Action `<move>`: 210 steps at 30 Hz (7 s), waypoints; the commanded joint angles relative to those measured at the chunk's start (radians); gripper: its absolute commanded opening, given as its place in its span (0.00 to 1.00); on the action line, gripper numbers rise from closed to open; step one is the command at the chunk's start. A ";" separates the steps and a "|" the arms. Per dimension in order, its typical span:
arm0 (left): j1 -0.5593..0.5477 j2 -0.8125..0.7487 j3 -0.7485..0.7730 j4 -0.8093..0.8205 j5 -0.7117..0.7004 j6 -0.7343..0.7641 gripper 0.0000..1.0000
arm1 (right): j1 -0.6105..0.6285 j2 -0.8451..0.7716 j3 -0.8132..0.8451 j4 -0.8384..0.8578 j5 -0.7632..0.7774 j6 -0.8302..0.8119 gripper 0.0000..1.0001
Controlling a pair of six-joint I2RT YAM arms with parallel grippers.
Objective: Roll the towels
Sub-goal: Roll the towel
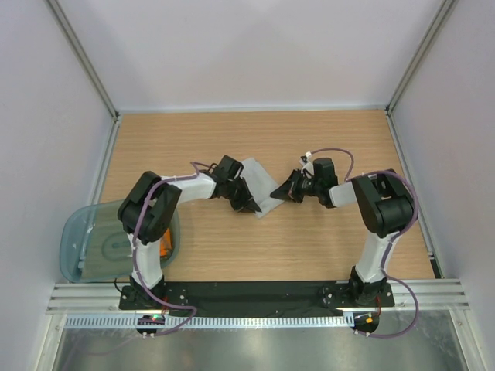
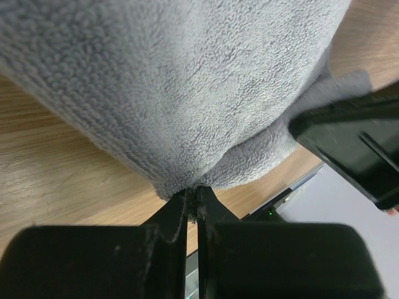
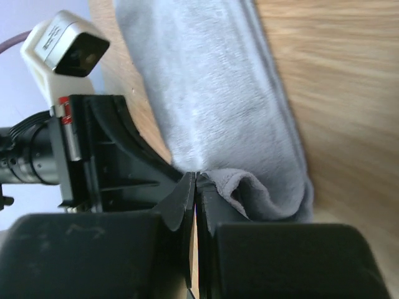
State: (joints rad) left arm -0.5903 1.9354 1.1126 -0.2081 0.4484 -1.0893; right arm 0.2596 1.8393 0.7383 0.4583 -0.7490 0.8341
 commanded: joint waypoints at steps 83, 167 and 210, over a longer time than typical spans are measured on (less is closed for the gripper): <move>0.084 -0.009 -0.123 0.053 0.075 -0.004 0.00 | 0.187 -0.135 -0.031 -0.182 0.520 -0.069 0.37; -0.437 -0.121 -0.028 0.075 -0.576 0.763 0.55 | 0.090 -0.175 0.251 -0.883 0.200 -0.147 0.01; -0.234 -0.032 0.099 -0.090 0.059 0.404 0.00 | -0.057 -0.350 0.400 -1.169 0.609 -0.271 0.77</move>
State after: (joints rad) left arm -0.8551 1.8973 1.1954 -0.2764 0.3111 -0.6022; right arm 0.2070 1.5734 1.1149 -0.6525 -0.2512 0.5751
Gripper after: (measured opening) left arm 0.121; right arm 0.767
